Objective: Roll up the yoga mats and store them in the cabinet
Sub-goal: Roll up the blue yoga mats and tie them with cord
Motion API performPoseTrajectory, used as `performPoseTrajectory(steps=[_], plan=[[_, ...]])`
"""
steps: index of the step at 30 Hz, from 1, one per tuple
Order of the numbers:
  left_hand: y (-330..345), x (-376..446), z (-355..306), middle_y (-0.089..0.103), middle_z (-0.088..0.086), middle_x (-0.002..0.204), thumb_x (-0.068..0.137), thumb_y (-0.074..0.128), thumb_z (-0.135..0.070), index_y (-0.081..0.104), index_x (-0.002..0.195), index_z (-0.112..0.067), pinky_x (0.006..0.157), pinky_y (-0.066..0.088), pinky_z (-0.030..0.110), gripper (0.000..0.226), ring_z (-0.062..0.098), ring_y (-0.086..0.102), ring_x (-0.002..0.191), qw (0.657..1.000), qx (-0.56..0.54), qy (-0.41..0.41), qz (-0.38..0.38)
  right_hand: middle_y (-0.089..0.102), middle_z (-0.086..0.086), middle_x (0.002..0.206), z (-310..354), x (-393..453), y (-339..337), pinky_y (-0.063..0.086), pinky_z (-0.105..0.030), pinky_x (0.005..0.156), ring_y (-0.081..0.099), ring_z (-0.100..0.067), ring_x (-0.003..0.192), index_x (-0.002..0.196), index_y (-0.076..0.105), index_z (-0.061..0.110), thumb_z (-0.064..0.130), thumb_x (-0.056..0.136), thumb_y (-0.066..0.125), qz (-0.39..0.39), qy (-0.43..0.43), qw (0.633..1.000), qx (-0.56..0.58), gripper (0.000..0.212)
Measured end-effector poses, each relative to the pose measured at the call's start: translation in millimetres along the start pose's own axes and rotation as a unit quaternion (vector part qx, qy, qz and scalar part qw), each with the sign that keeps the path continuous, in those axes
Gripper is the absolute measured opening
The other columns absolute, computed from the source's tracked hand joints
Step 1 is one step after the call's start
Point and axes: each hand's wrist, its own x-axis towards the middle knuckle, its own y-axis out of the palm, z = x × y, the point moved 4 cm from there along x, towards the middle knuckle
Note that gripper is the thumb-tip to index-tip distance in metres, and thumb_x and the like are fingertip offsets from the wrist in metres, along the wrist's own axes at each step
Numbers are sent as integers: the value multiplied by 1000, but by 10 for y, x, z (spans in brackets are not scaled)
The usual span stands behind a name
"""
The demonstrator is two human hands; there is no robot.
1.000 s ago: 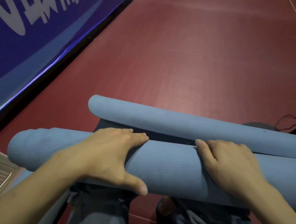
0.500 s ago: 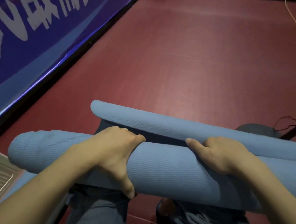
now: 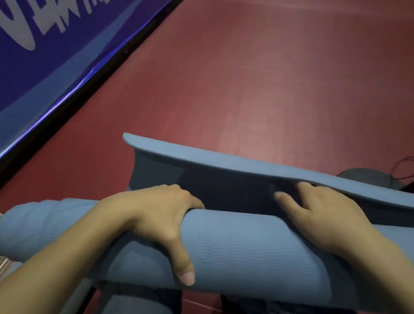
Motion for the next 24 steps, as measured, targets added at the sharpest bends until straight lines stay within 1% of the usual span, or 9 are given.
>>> performPoseTrajectory(steps=[6,8,10,11,14,16,18,21,24], plan=[[-189,31,119,56,-33,135,39,95,-68,54,141,-39,107,46,27,114,-12,51,124,993,-44,70,-89,49,7,79,73,-207,36,35,-40,74,52,-24,82,79,39,30,67,96,15,-50,-11,998,-48,47],[-212,12,128,55,-32,138,49,96,-63,55,143,-37,110,44,27,106,-12,49,128,983,-64,107,-134,50,6,79,58,-234,57,29,-38,71,58,-25,85,85,46,29,70,88,-9,-78,-15,993,-84,69],[-208,10,159,59,-30,136,59,92,-63,61,139,-36,109,46,31,91,-11,52,127,976,-68,122,-167,55,7,88,48,-247,105,23,-36,68,53,-24,81,105,53,31,66,70,-44,-69,-25,988,-138,109],[-196,8,176,61,-29,135,63,89,-65,63,138,-35,108,48,34,85,-10,54,126,975,-66,122,-172,58,7,94,41,-264,111,21,-35,67,52,-23,81,116,54,34,61,68,-49,-73,-21,985,-158,116],[-156,-7,240,60,-28,138,71,74,-77,62,140,-37,107,48,38,80,-7,54,128,980,-39,104,-167,59,8,101,69,-341,163,24,-39,67,59,-26,90,133,49,35,48,77,-28,-92,-51,976,-188,96],[-152,-39,265,63,-25,132,78,58,-84,59,141,-42,100,50,38,75,-5,57,120,977,14,84,-195,53,5,85,125,-376,159,29,-41,66,58,-30,81,114,57,29,49,86,-15,-97,-52,980,-166,80],[-153,-96,237,64,-23,126,85,45,-81,58,140,-45,94,49,32,67,-2,58,113,967,52,61,-241,40,6,70,111,-379,153,35,-42,67,53,-31,69,83,48,26,53,97,6,-159,-31,978,-128,52],[-129,-186,98,62,-23,131,93,42,-70,53,146,-39,93,44,24,62,0,56,116,962,73,50,-259,47,5,67,91,-309,195,31,-41,69,50,-27,67,75,42,27,52,100,20,-205,-33,972,-114,42],[-78,-217,-64,56,-20,134,69,61,-89,43,151,-33,101,45,31,101,7,54,120,969,142,24,-200,52,4,66,97,-269,199,29,-39,69,52,-27,66,71,42,27,51,99,24,-228,-40,967,-111,41]])
